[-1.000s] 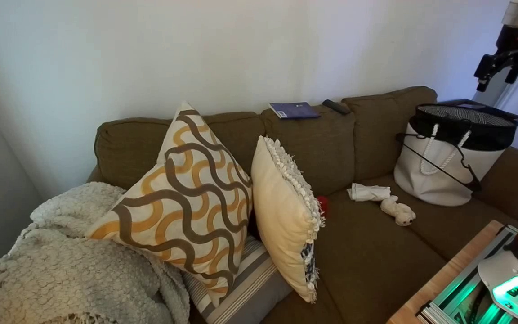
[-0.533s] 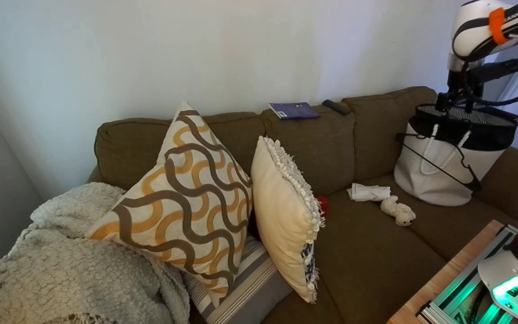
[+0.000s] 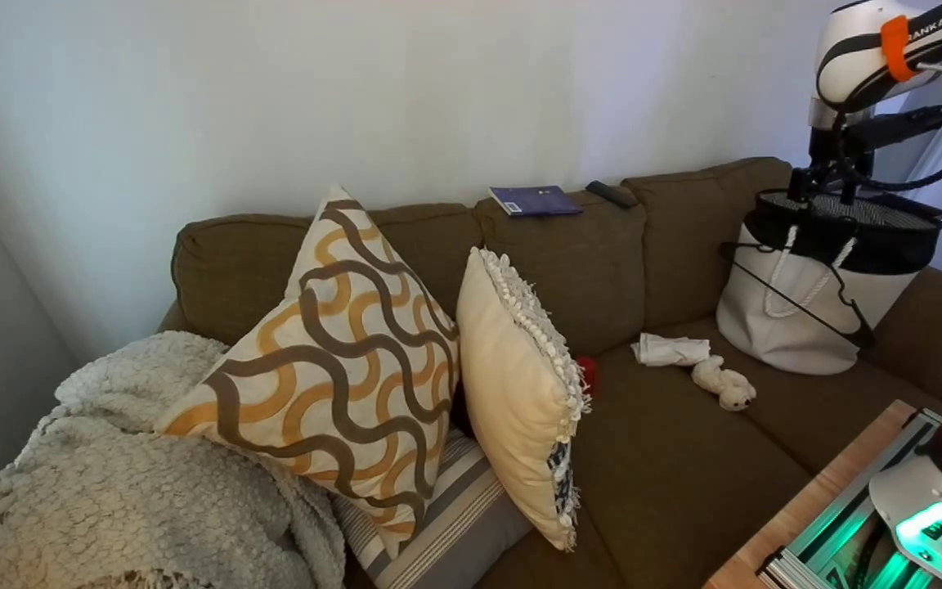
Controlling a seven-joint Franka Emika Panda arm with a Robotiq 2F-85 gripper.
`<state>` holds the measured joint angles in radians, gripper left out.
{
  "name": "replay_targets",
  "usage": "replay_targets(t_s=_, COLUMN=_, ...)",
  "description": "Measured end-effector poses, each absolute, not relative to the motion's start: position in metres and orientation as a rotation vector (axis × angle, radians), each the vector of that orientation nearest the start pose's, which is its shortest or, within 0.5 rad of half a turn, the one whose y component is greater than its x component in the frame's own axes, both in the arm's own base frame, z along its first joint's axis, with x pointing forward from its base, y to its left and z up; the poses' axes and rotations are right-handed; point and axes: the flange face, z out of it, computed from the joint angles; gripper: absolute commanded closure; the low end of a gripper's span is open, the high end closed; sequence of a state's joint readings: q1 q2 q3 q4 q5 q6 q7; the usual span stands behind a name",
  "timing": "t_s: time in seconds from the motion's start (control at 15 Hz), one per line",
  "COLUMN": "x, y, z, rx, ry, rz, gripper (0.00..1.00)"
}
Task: Pick up the white toy and put it on the top middle brown cushion on the couch
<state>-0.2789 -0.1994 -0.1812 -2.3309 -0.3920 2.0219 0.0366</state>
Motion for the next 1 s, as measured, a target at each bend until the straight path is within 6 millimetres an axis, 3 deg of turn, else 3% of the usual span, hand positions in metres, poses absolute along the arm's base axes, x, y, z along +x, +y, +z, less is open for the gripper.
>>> replay_targets(t_s=0.2, x=0.408, y=-0.227, z=0.41, rx=-3.37, ry=0.498, rz=0.285, gripper=0.0)
replay_targets(t_s=0.33, x=0.417, y=-0.221, z=0.41, rx=-3.38, ry=0.465, rz=0.168, gripper=0.0)
replay_targets(t_s=0.53, x=0.442, y=-0.209, z=0.385, rx=-3.378, ry=0.382, rz=-0.05, gripper=0.0)
replay_targets(t_s=0.73, x=0.461, y=-0.21, z=0.321, rx=-3.37, ry=0.328, rz=-0.021, gripper=0.0)
replay_targets(t_s=1.0, x=0.465, y=-0.233, z=0.221, rx=-3.318, ry=0.368, rz=0.269, gripper=0.0)
